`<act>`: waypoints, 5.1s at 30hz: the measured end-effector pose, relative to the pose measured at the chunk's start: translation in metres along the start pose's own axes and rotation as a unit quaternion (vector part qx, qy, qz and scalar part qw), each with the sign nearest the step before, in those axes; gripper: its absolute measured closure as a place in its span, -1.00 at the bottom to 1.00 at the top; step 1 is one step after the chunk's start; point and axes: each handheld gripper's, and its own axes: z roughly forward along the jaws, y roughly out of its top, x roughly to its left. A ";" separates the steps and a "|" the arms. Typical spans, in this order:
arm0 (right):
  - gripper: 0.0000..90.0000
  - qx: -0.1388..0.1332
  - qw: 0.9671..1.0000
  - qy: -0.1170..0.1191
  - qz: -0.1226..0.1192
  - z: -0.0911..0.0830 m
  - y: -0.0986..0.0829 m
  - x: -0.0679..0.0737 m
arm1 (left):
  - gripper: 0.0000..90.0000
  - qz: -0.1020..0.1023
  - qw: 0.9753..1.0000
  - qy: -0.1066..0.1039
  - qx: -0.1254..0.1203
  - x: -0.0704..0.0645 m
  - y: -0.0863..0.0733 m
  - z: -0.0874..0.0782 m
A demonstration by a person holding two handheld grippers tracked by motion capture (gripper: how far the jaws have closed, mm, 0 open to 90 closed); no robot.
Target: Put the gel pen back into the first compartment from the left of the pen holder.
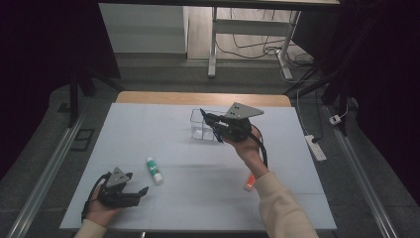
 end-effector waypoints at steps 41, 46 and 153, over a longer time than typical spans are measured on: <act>0.76 -0.025 0.998 -0.032 0.052 0.043 0.004 -0.028 | -0.55 -0.001 1.000 -0.003 0.000 0.002 -0.001 0.000; 0.76 -0.029 0.997 -0.033 0.055 0.046 0.008 -0.032 | -0.55 -0.002 1.000 -0.005 0.001 0.002 -0.001 0.001; 0.07 0.082 0.994 -0.006 0.077 -0.038 -0.073 -0.022 | -0.55 -0.001 1.000 -0.004 0.007 0.001 -0.002 0.002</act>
